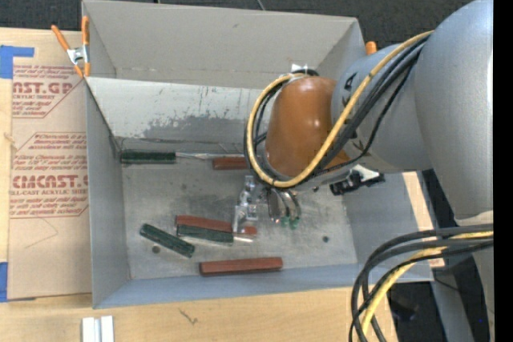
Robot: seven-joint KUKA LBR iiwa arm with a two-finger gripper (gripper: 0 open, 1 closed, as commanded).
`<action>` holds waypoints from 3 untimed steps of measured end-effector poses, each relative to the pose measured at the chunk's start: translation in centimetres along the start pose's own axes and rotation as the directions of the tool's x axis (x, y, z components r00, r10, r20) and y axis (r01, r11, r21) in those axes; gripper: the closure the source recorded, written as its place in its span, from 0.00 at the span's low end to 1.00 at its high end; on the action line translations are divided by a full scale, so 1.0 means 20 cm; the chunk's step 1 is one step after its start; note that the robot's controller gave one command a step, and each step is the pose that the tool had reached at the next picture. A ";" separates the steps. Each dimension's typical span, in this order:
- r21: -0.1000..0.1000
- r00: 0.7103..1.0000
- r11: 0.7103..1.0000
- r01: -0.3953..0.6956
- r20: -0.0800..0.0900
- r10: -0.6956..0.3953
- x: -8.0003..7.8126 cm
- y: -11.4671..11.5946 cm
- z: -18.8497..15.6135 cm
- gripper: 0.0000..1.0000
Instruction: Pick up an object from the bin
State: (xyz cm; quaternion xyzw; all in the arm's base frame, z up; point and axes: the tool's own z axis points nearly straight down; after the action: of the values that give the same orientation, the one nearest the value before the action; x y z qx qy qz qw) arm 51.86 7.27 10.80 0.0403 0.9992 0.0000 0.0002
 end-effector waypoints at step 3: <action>-0.001 1.000 1.000 0.014 0.001 -0.014 -0.08 0.00 -0.41 0.00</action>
Offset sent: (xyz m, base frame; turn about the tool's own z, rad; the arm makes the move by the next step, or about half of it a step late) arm 0.0150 -0.0015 0.0819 -0.0130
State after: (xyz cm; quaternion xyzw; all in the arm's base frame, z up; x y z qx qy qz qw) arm 53.39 7.22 18.95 0.0333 0.9994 0.0006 0.0009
